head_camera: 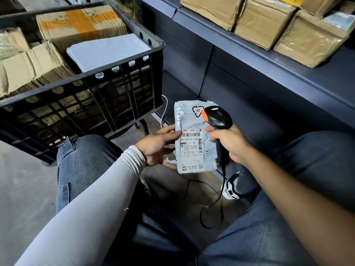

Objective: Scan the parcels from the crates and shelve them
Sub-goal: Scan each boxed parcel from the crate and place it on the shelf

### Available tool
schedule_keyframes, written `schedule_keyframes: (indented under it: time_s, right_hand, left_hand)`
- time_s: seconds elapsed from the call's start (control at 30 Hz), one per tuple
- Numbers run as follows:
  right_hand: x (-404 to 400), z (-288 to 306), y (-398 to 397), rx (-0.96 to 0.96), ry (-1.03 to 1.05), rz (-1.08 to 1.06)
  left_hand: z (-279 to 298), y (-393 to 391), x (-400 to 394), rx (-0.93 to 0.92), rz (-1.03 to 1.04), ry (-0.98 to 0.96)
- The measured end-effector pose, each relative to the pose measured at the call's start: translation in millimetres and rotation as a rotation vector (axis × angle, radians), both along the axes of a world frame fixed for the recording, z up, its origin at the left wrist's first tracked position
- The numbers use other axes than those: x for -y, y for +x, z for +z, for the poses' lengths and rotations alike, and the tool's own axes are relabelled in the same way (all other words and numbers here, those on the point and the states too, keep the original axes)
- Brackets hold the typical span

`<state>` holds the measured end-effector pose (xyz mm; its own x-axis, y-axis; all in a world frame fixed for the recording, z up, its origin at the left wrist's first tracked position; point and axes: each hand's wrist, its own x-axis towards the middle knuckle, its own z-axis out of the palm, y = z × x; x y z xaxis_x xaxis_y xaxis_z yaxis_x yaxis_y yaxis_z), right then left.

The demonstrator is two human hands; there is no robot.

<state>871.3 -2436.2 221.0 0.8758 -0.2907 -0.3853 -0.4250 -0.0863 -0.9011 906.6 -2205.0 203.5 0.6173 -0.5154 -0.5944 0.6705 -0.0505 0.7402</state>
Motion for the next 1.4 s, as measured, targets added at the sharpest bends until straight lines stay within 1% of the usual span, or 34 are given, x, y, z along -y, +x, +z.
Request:
schedule_keyframes:
  time_s: [0.1,0.33,0.53,0.6,0.7,0.83,1.0,1.2,1.4]
  right_hand:
    - [-1,3,1,0.009,0.009,-0.002]
    - [-4,12,-4,0.000,0.008,0.018]
    - [-6,36,-15,-0.015,-0.066,-0.015]
    - [-10,44,-24,-0.058,-0.056,0.035]
    - [-19,50,-37,-0.182,0.060,0.164]
    - [-26,43,-45,-0.296,0.052,0.266]
    - [-30,40,-45,-0.285,0.066,0.256]
    - [-31,45,-47,-0.272,0.074,0.292]
    - [-31,43,-47,-0.273,0.068,0.308]
  left_hand:
    - [-6,-1,2,0.005,0.043,0.001]
    - [-7,0,5,-0.035,0.069,0.003]
    - [-7,5,1,-0.093,0.132,0.007]
    - [-8,6,1,-0.097,0.150,0.012]
    - [-9,6,2,-0.094,0.174,0.015]
    - [-10,6,4,-0.110,0.206,0.018]
    - [-16,7,3,-0.095,0.220,0.050]
    - [-17,8,1,-0.103,0.245,0.068]
    - [-19,8,1,-0.068,0.284,0.106]
